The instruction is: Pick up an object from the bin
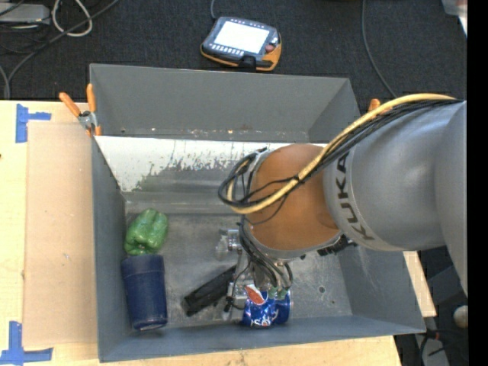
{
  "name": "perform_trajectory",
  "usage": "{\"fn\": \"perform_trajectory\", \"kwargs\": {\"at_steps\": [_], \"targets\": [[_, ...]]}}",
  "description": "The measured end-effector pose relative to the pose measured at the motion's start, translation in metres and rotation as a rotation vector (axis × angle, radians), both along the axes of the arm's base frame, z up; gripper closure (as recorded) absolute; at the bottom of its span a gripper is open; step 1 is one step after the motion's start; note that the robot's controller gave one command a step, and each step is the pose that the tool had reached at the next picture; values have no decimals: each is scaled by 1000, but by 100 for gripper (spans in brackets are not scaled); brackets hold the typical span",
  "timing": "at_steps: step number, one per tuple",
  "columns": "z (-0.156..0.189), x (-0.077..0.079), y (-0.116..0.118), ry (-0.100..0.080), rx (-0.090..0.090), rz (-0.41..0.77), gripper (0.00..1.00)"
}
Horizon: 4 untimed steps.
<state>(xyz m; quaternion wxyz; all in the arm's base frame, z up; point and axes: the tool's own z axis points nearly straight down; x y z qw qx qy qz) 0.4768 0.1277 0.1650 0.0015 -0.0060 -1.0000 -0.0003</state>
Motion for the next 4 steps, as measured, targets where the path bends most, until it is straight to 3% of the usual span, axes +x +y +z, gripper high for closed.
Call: {"fn": "perform_trajectory", "kwargs": {"at_steps": [1,2,3,4], "targets": [[0,0,0,0,0,-1,0],[-34,9,10,5,0,-24,0],[-23,18,8,-2,2,-30,0],[-35,28,2,-2,3,-26,0]]}}
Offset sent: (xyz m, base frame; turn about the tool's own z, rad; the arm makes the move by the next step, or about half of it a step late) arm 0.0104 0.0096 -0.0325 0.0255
